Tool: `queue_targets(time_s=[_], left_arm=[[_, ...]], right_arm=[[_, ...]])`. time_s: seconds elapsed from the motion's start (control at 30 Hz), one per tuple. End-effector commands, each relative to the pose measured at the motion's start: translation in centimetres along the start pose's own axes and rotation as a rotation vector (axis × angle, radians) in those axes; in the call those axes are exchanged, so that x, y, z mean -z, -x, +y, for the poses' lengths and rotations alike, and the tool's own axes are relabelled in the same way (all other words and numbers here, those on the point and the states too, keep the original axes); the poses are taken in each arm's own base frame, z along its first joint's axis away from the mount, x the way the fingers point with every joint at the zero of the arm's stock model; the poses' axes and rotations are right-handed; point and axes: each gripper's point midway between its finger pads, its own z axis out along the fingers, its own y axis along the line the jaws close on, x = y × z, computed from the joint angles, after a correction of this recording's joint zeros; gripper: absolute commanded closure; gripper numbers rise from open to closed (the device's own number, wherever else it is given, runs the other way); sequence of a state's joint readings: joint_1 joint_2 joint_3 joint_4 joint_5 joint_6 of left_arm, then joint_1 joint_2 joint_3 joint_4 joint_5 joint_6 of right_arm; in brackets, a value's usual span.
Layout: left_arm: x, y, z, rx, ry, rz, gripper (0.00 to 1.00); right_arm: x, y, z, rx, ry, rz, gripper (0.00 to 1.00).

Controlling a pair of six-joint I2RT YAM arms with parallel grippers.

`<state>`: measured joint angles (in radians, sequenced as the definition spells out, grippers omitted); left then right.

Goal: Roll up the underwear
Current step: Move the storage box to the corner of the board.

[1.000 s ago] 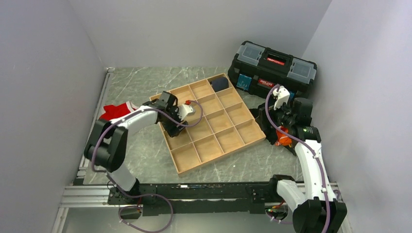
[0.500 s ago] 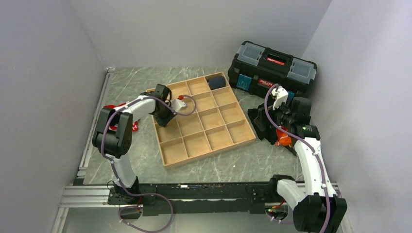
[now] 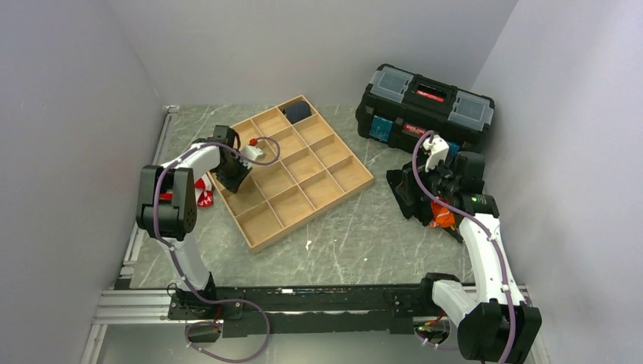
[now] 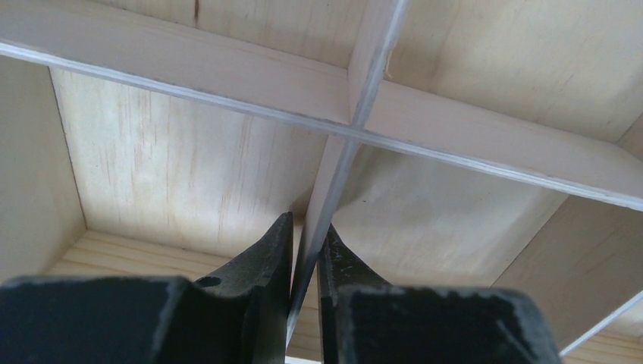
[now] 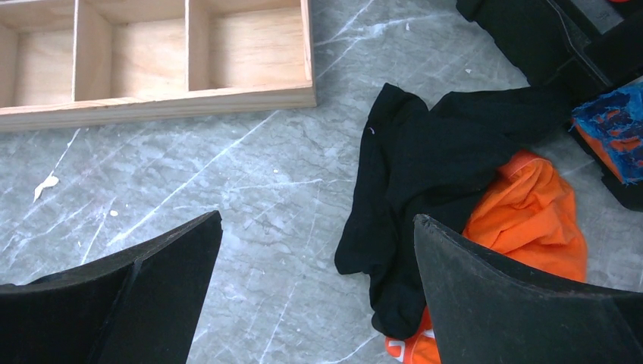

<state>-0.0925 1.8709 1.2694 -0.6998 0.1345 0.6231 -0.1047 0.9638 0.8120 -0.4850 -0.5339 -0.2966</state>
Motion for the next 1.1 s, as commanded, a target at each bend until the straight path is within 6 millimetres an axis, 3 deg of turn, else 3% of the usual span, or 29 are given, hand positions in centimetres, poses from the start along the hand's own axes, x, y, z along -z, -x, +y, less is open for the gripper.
queue_targets(time_s=[0.0, 0.17, 0.33, 0.67, 1.07], left_arm=[[0.7, -0.8, -1.0, 0.127, -0.004, -0.010, 1.00], [1.1, -0.3, -3.2, 0.202, -0.090, -0.052, 1.00], [0.9, -1.3, -4.0, 0.296, -0.104, -0.049, 1.00], [1.4, -4.3, -0.9, 0.559, -0.089, -0.119, 1.00], [1.8, -6.0, 1.4, 0.789, -0.106, -0.218, 1.00]], right_arm=[[0.0, 0.8, 0.4, 0.025, 0.028, -0.020, 0.00], [0.1, 0.8, 0.4, 0.028, 0.025, -0.023, 0.00], [0.1, 0.8, 0.5, 0.028, 0.029, -0.022, 0.00], [0.1, 0.7, 0.7, 0.028, 0.042, -0.020, 0.00], [0.0, 0.7, 0.7, 0.027, 0.047, -0.018, 0.00]])
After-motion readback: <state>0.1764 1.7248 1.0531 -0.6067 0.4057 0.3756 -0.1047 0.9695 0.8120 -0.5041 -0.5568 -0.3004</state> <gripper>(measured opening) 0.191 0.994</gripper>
